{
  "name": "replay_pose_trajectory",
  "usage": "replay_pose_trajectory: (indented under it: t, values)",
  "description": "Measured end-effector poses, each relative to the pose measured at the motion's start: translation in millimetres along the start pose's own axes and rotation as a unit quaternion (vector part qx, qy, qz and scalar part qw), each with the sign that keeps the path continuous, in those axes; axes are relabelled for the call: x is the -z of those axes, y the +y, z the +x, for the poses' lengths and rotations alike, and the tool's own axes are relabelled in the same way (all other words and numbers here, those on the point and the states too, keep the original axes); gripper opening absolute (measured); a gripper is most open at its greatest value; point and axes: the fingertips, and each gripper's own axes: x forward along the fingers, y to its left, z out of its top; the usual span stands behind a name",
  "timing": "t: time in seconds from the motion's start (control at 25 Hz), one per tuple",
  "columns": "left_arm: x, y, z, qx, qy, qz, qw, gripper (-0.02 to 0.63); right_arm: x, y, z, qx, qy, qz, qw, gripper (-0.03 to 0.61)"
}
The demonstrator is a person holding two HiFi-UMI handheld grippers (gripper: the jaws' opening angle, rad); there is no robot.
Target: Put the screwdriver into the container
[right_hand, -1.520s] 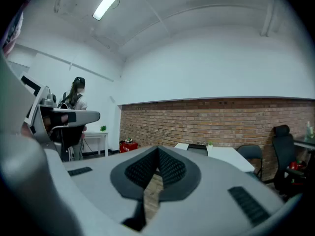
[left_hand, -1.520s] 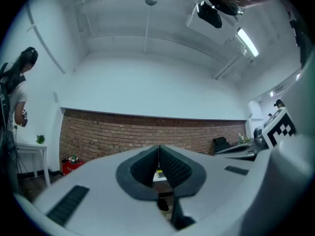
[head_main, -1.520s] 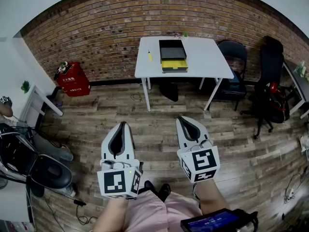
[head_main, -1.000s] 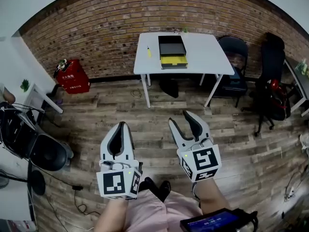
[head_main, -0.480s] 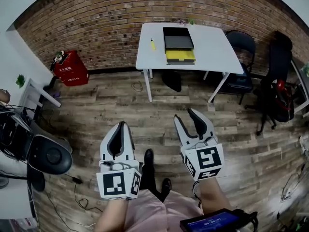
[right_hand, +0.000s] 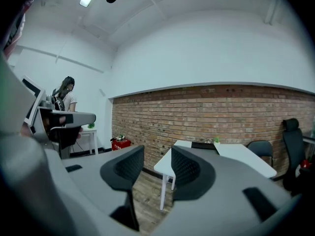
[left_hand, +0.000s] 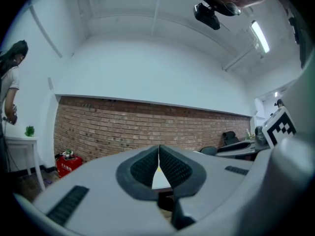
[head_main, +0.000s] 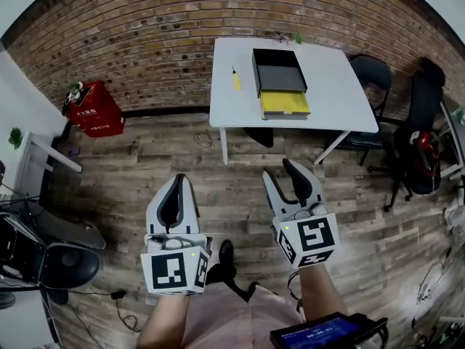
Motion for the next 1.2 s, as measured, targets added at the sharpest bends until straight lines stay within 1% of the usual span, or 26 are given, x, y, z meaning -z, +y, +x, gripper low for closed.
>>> replay_pose_trajectory:
  t: [0.2,0.36,0.44,0.6,0.88,1.2]
  values:
    - [-19,28,46,0.009,-0.025,0.001,0.9997,0.014,-22,-9,45,0.015,-0.006,-0.013,1.000,0.173]
    - [-32,34,77,0.027,-0.035,0.005,0.9990,0.014,-40,-25,66,0.036,-0.015,-0.016,0.999,0.169]
    - [-32,36,89,0.034,-0.035,0.005,0.9988,0.012,-44,-30,75,0.044,-0.018,-0.015,0.999,0.166]
    - [-19,34,108,0.049,-0.020,0.003,0.9986,0.012,-38,-38,87,0.054,-0.013,-0.012,0.998,0.164]
    - [2,28,148,0.062,0.004,0.007,0.9981,0.012,-26,-62,116,0.061,0.000,0.001,0.998,0.164]
    - [25,27,229,0.055,0.030,0.018,0.9979,0.014,-5,-110,190,0.045,0.017,0.022,0.999,0.164]
